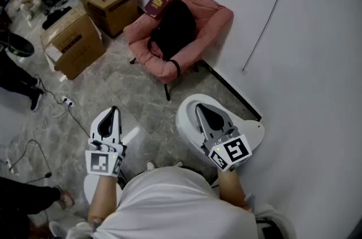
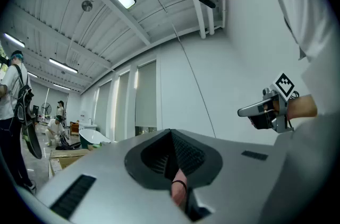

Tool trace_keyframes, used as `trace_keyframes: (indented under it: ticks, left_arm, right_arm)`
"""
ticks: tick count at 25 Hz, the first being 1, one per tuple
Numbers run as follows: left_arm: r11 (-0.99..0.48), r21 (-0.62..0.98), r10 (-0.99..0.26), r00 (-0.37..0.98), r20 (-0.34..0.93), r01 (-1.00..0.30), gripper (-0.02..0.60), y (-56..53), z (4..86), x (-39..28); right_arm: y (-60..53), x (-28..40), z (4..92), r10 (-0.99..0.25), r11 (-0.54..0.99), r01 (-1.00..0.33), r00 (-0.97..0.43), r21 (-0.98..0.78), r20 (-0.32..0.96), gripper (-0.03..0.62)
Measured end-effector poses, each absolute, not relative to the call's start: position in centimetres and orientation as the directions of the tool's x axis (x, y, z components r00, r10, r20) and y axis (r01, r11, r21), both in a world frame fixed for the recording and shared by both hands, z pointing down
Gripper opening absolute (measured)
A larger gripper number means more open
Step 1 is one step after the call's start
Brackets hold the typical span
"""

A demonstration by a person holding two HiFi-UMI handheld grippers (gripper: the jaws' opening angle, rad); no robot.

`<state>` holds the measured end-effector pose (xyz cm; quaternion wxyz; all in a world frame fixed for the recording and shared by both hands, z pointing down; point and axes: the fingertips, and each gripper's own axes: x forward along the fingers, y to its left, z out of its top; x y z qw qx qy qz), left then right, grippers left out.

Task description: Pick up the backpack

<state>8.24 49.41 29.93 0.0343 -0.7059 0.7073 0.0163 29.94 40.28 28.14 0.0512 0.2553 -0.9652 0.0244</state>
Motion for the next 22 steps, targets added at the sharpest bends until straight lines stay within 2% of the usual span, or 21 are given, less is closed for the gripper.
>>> trace_keyframes:
  ticks: [7,13,22]
  left_arm:
    - [0.004,-0.028,-0.998,-0.002,-0.069,-1.0,0.017,49.7,30.4,7.4]
    - [0.004,-0.009,-0.998,-0.003,-0.066,-1.0,0.017,50.8,30.9,6.2]
    - [0.001,0.086,-0.999,-0.004,-0.036,-0.996,0.017,51.8,33.8,2.5]
  right_arm:
    - [40.5,29.0,28.7,-0.483,0.872,-0.489,-0.867,-0.021,0.121,0.02]
    - [41.1,27.6,28.2,-0.45,0.884,-0.454,-0.891,-0.114,0.059,0.02]
    - [40.9,23.8,30.6,-0.452,0.874,-0.464,-0.885,-0.142,0.112,0.02]
